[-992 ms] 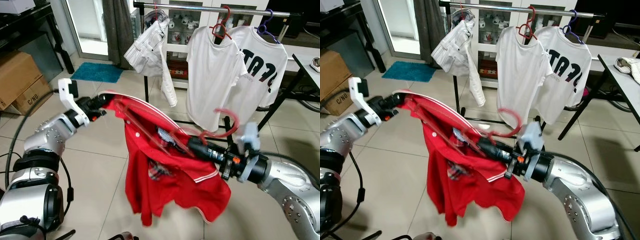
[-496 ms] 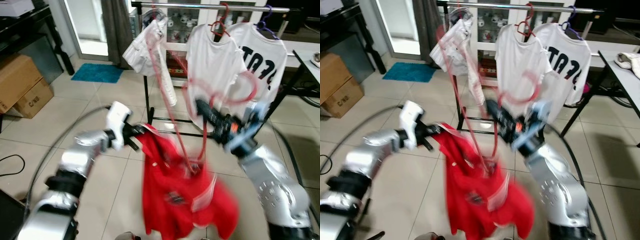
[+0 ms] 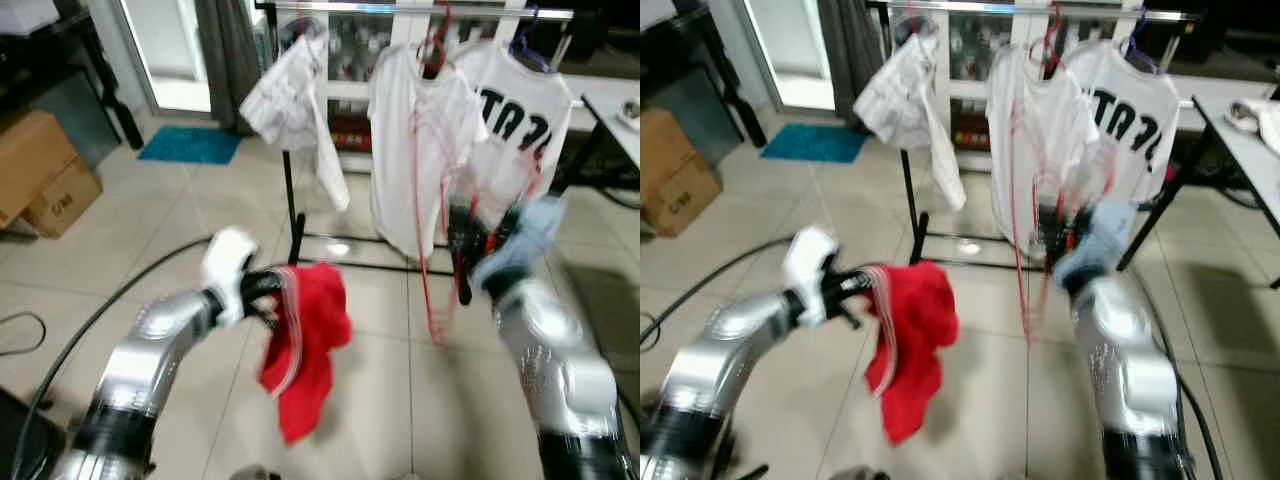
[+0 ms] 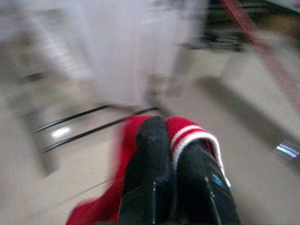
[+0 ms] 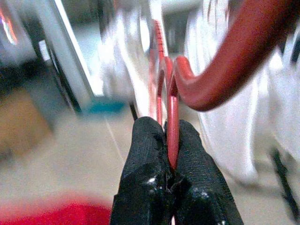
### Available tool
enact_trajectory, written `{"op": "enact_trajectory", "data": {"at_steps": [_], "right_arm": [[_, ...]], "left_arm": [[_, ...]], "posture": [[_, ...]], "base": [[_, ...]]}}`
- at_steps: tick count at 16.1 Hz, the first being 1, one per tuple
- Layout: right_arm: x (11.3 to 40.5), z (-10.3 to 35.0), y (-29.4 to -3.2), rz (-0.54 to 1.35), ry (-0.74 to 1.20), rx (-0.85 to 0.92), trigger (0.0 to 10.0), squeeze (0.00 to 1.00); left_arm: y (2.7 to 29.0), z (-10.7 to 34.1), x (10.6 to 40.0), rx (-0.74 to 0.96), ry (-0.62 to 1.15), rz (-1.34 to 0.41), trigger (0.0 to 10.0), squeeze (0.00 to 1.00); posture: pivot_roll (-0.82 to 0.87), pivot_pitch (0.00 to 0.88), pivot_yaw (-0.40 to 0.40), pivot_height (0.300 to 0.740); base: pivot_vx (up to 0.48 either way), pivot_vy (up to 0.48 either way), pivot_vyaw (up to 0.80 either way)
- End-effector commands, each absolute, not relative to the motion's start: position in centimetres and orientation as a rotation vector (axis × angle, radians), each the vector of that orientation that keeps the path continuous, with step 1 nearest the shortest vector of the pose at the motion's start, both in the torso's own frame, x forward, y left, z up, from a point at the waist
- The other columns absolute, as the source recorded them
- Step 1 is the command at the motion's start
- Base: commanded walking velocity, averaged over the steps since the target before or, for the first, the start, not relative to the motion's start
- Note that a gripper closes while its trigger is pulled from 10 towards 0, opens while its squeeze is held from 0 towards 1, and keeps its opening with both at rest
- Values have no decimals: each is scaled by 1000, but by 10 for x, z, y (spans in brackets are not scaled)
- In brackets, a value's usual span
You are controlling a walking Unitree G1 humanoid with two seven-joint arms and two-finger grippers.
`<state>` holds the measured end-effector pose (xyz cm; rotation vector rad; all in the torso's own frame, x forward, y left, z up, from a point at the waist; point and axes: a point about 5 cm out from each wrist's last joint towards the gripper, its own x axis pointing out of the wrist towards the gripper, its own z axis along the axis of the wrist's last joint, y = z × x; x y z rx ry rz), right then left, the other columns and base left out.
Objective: Hang hanger
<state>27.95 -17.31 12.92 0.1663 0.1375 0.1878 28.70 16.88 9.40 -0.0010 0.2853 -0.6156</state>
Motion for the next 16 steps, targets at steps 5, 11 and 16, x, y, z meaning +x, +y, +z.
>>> {"op": "enact_trajectory", "data": {"at_steps": [5,11,16], "right_arm": [[279,128,-161,34,93,173,10000,0],[276,131,-153,27,84,275,10000,0],[277,128,-157,-5,85,274,10000,0]], "left_arm": [[171,118,278,-53,82,-327,10000,0],[157,133,283,-125,-8,-241,10000,0],[142,127,283,-82,28,-318,10000,0]], "posture": [[-35,0,-11,740],[-32,0,8,740],[-38,0,15,740]], "base": [[0,0,-620],[0,0,-800],[0,0,-800]]}}
